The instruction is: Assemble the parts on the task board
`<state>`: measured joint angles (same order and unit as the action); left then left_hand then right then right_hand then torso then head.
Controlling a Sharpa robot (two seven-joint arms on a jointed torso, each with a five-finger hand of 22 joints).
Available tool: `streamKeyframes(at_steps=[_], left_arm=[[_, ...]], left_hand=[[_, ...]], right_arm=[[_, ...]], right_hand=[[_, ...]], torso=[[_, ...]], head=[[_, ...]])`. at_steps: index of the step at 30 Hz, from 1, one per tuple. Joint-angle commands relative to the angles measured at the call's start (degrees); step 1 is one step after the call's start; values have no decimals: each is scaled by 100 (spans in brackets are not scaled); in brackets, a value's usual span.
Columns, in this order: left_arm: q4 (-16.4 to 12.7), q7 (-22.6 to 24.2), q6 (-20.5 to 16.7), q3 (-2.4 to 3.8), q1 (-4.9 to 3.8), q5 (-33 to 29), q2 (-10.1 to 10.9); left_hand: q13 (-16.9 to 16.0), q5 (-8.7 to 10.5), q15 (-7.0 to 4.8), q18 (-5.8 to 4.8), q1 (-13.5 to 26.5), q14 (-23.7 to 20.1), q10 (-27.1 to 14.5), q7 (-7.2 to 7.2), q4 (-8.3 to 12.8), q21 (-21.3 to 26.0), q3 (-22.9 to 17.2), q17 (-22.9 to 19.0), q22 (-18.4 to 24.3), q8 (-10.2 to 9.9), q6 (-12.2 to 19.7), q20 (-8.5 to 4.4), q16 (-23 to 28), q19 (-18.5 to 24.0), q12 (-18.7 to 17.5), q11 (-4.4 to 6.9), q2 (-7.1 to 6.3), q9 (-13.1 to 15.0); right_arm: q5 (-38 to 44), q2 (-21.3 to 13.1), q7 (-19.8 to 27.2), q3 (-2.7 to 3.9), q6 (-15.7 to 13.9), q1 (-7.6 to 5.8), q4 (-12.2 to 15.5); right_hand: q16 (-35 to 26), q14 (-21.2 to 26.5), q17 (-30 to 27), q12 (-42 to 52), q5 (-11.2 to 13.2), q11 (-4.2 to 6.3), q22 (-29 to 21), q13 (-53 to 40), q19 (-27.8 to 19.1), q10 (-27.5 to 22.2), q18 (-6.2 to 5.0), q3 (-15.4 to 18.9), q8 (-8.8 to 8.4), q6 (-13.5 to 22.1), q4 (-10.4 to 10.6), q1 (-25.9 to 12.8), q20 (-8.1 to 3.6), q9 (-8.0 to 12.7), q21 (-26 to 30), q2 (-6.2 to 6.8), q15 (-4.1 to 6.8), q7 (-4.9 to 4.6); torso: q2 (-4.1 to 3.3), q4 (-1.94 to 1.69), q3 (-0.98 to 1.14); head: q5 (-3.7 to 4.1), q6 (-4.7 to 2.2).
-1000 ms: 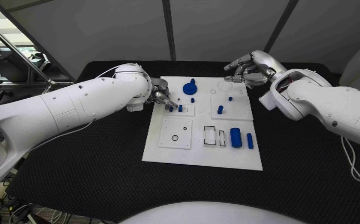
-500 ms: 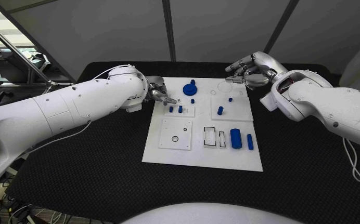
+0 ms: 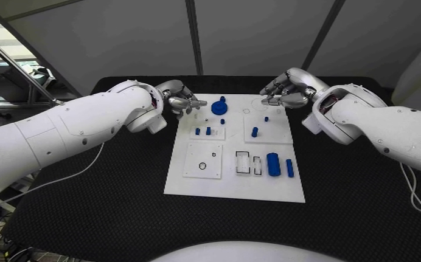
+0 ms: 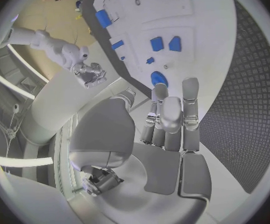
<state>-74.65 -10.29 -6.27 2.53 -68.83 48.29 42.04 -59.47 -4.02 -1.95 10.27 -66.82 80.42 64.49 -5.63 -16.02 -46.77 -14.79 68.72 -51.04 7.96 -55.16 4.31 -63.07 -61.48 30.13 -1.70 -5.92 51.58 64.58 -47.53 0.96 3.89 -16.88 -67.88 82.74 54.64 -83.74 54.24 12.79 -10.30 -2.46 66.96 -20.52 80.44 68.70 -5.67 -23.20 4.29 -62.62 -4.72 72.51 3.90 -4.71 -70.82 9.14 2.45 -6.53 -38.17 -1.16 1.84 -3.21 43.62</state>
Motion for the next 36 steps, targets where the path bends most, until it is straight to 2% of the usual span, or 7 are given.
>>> streamKeyframes(at_steps=[1, 7, 9, 20, 27, 33, 36], left_arm=[[-150, 849, -689, 1, 32, -1553, 113], [-397, 1339, -874, 0, 137, -2195, 316], [-460, 1463, -916, 0, 176, -2286, 363], [-618, 2110, -1048, -1, 329, -2992, 501], [-744, 2548, -836, -1, 385, -3769, 620], [-761, 2581, -790, -1, 398, -3879, 650], [-718, 2532, -802, -1, 400, -3594, 620]], left_hand=[[313, -86, 32, 7, -258, -246, -102, -58, 129, 355, -55, -535, 268, -90, 5, 47, 730, 82, -238, -38, 31, -200], [977, -116, 89, 14, -692, -558, -139, -85, 484, 810, -175, -1302, 577, -217, -74, 100, 1762, 33, -592, -87, 9, -640], [1116, -112, 99, 13, -729, -632, -137, -91, 543, 906, -187, -1465, 641, -233, -101, 109, 1987, 23, -648, -92, -3, -734], [1512, -117, 112, 14, -795, -682, -92, -105, 720, 1153, -232, -1754, 813, -251, -181, 121, 2383, -86, -732, -101, 25, -1004], [1643, -114, 128, 11, -799, -774, -138, -112, 777, 1256, -260, -1920, 878, -256, -180, 133, 2627, -99, -759, -118, 77, -1092], [1761, -127, 134, 11, -902, -817, -179, -121, 941, 1339, -307, -1997, 927, -255, -184, 137, 2751, -116, -776, -124, 59, -1171], [1869, -107, 165, 4, -921, -902, -262, -144, 1027, 1419, -298, -2029, 969, -279, -156, 152, 2828, -77, -837, -150, -30, -1241]], right_arm=[[1164, 14, -421, 2, 443, -2, 106], [1952, 24, -744, 1, 608, 27, 269], [2105, 20, -808, 0, 627, 31, 299], [2945, 39, -1280, -21, 537, 69, 363], [3272, 135, -1497, -54, 508, 113, 192], [3344, 186, -1460, -59, 342, 134, 132], [3357, 195, -1373, -60, 162, 148, 177]], right_hand=[[162, -111, 141, -186, 43, -12, 166, 150, 72, 23, 100, -81, 13, -97, -36, 49, -2, -13, -146, 7, -26, -11], [329, -122, 271, -443, 48, -26, 305, 392, 96, 119, 119, -155, -25, -171, -95, 36, 15, -5, -266, 23, -42, -16], [332, -116, 269, -496, 50, -36, 312, 439, 91, 121, 119, -163, -34, -175, -103, 27, 20, -1, -272, 32, -46, -19], [281, -63, 189, -862, 47, -129, 289, 766, 32, -63, 107, -240, -57, -182, -163, 15, 75, 23, -243, 61, -113, -66], [207, -29, 97, -935, 50, -201, 204, 980, -30, -313, 83, -232, -67, -137, -222, 19, 127, 48, -164, 121, -168, -111], [211, -26, 94, -926, 6, -214, 207, 1038, -33, -347, 83, -238, -65, -125, -239, 35, 144, 56, -163, 108, -182, -120], [230, -28, 106, -918, -68, -218, 224, 1078, -27, -350, 84, -241, -61, -125, -249, 37, 152, 58, -177, 106, -187, -124]], torso=[[-5, 4, 1], [-2, -7, 1], [-3, -6, -4], [-12, 2, -7], [-13, -6, -7], [-10, -3, -5], [-7, 6, -6]], head=[[30, -30], [167, -78], [178, -86], [266, -148], [304, -166], [275, -169], [263, -173]])
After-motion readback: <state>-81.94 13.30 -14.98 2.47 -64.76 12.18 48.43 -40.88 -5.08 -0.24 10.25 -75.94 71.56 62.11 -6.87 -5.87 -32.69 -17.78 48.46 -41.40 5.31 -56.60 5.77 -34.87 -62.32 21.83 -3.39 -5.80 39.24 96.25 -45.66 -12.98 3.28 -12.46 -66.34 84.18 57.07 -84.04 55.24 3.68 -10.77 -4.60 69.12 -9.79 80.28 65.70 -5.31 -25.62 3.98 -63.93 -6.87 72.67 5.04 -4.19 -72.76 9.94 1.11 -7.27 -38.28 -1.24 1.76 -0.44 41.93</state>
